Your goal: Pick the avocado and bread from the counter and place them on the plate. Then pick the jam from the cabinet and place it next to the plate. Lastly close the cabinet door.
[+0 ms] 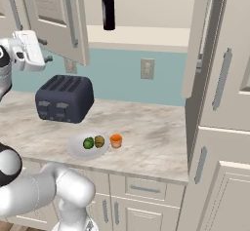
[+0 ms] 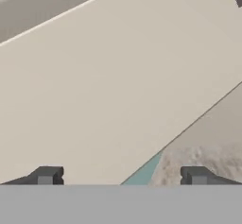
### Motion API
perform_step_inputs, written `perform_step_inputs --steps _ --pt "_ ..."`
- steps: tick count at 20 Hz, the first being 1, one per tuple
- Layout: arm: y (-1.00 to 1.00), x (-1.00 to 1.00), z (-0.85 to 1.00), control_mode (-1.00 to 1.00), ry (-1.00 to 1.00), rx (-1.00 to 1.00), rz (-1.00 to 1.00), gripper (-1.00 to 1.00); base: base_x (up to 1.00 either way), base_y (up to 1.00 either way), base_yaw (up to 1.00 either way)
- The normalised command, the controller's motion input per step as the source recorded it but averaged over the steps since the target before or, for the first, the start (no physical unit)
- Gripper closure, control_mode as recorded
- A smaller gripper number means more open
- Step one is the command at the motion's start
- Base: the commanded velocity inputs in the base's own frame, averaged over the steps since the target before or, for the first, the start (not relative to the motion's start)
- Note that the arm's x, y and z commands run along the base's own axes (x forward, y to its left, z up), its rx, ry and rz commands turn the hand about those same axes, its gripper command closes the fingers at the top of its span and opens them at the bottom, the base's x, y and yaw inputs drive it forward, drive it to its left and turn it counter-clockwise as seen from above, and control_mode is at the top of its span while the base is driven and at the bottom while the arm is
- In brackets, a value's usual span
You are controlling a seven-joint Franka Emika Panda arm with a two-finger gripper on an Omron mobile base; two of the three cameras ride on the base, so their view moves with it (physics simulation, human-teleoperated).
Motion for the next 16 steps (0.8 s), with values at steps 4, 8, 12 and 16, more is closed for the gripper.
perform_step_inputs --steps 4,8,12,16 --pt "-0.75 0.26 0.02 -1.0 -0.03 0.16 0.01 -1.0 0.0 0.0 0.0" --pt "-0.68 0.67 -0.13 -1.0 0.0 0.15 0.02 -1.0 0.0 0.0 0.0" --pt "-0.68 0.82 -0.2 -1.0 0.0 0.15 0.0 -1.0 0.0 0.0 0.0" --pt "-0.69 0.66 -0.18 -1.0 0.0 0.14 0.03 -1.0 0.0 0.0 0.0"
